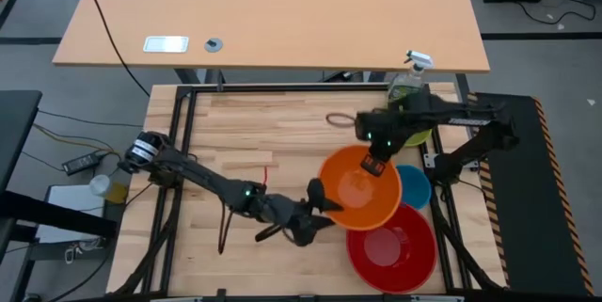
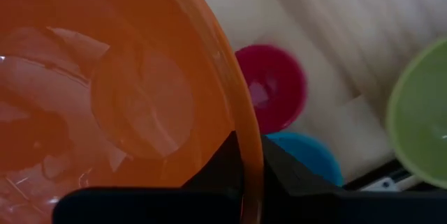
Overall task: Nest bowls inside each other
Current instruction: Stack the orange bowl on the red bowl
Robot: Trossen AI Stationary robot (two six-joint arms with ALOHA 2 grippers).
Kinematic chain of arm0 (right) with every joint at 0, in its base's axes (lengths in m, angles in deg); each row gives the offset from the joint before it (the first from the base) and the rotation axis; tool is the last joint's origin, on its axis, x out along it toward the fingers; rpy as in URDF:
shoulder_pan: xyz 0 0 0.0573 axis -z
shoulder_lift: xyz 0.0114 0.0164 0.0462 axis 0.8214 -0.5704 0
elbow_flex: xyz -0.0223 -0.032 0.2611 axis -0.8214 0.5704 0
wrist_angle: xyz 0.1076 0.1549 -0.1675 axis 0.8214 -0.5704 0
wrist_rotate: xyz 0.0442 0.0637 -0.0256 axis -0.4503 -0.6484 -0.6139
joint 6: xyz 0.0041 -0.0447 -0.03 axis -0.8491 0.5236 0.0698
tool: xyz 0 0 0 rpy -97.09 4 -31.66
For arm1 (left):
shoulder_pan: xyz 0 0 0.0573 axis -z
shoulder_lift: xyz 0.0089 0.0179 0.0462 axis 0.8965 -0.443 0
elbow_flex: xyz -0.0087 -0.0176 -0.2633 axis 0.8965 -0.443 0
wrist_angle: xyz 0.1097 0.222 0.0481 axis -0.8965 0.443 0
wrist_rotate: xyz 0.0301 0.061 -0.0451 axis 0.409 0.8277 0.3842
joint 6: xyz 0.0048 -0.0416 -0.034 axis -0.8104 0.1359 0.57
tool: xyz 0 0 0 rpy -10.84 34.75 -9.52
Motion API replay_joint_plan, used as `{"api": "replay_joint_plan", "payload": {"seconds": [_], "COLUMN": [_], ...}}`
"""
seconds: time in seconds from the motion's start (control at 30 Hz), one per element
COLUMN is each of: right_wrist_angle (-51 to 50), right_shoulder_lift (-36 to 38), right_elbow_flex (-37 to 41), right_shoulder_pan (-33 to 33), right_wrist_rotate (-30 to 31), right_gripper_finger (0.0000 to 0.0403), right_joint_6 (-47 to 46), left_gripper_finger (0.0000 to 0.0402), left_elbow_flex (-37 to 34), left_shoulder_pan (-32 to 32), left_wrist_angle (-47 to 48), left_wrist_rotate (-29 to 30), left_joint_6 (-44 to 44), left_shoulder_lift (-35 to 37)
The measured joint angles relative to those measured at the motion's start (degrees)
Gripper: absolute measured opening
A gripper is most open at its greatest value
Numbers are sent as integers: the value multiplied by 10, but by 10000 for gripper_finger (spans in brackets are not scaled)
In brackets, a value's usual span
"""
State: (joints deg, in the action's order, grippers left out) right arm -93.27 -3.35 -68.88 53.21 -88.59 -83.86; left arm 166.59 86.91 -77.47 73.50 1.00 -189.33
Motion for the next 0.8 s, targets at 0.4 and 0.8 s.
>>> {"api": "replay_joint_plan", "payload": {"seconds": [0.4,0.8], "right_wrist_angle": [-5,-2], "right_shoulder_lift": [-7,3], "right_elbow_flex": [54,106], "right_shoulder_pan": [-136,-260], "right_wrist_rotate": [-39,-112], "right_gripper_finger": [27,29], "right_joint_6": [-142,-284], "left_gripper_finger": [233,233], "left_elbow_flex": [91,254], "left_shoulder_pan": [29,35], "left_wrist_angle": [-18,12], "left_wrist_rotate": [-18,-82], "left_joint_6": [-20,-24], "left_shoulder_lift": [-117,-237]}}
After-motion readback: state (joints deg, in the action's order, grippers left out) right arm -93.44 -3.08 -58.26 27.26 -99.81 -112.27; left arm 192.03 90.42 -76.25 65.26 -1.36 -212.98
